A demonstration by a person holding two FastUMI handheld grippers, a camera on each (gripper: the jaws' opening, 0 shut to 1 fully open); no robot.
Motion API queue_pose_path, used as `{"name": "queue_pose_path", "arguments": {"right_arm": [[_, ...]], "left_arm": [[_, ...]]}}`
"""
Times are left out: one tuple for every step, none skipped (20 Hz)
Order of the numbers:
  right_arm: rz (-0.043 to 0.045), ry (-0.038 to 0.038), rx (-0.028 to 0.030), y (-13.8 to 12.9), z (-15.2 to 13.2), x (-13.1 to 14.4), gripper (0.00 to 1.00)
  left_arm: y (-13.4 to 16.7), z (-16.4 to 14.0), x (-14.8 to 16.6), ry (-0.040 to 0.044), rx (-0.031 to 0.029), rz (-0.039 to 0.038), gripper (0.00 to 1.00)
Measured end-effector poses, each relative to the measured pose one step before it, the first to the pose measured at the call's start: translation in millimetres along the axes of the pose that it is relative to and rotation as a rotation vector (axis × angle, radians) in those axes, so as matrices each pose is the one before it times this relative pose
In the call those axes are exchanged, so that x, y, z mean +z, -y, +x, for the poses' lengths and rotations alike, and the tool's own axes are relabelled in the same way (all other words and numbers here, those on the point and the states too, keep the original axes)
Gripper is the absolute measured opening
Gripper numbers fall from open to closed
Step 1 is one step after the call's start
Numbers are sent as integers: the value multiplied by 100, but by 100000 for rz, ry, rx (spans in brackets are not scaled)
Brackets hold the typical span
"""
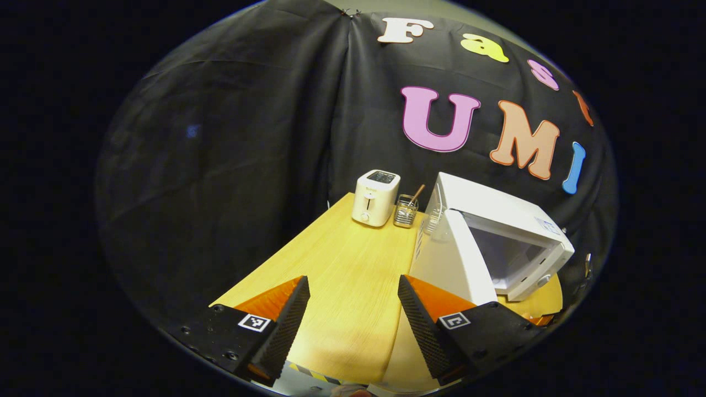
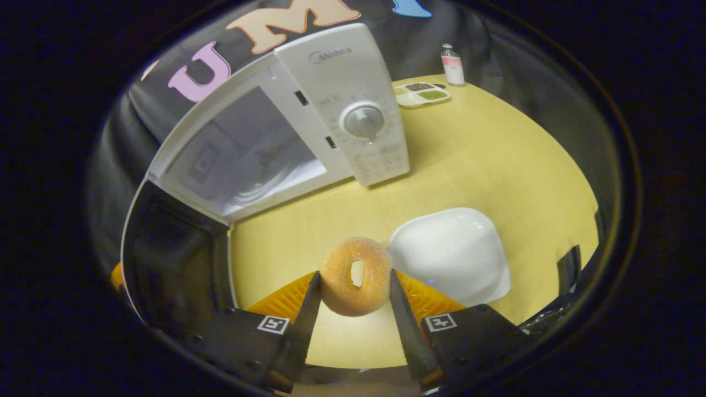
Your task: Open the microwave oven with the left hand, put the food in, and close the microwave oven.
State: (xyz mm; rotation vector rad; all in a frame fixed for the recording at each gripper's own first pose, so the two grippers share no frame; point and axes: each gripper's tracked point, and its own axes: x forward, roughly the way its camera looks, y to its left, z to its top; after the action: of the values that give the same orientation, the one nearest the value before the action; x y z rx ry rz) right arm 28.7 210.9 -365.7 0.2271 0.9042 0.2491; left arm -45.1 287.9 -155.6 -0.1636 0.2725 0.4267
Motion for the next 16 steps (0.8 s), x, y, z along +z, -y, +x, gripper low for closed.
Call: {"name": "queue_pose_path", "arguments": {"right_arm": [[2842, 1199, 3286, -1564, 2, -151, 68], [2568, 829, 3767, -1795, 151, -210, 68], [2431, 956, 3395, -1566, 327, -196, 68], [2385, 1698, 3645, -1643, 444, -23, 68], [2332, 2398, 3205, -1613, 398, 87, 68], [2277, 2577, 2793, -1439, 594, 155, 68], [1848, 1619, 2319, -1220, 671, -182, 68], [1557, 1584, 1843, -1100, 895, -52, 67], [1214, 1183, 1010, -932, 666, -11, 67], [679, 793, 287, -617, 938, -49, 67], [343, 836, -1455, -185, 908, -64, 67], [343, 767, -1605, -151, 938, -18, 67], [189, 1214, -1250, -207, 907, 59, 67], [-4, 1120, -1394, -97, 868, 147, 67], [223, 794, -1050, -178, 888, 153, 67], [372, 635, -52, -381, 754, 218, 67]], "left_arm": [[96, 322, -163, -662, -1850, 324, 95], [278, 153, -79, -571, -2088, -5, 95], [181, 177, -148, -913, -1939, 66, 95], [219, 190, -326, -1016, -1528, 310, 95], [108, 173, -166, -1004, -1404, 306, 95], [77, 243, -239, -843, -1611, 304, 95], [179, 143, -191, -1137, -1619, 270, 95], [92, 146, -367, -1239, -1304, 337, 95], [37, 120, -187, -827, -927, 308, 95], [-157, -2, -62, -484, -538, 367, 95], [-192, -59, 82, 195, 49, 303, 95], [-87, 38, 22, 297, -129, 175, 95], [-45, 14, -62, -282, -25, 288, 95], [-288, -5, -162, -781, 239, 442, 95], [-243, -4, -41, -758, 387, 528, 95], [-260, -55, -196, -581, 288, 517, 95]]}}
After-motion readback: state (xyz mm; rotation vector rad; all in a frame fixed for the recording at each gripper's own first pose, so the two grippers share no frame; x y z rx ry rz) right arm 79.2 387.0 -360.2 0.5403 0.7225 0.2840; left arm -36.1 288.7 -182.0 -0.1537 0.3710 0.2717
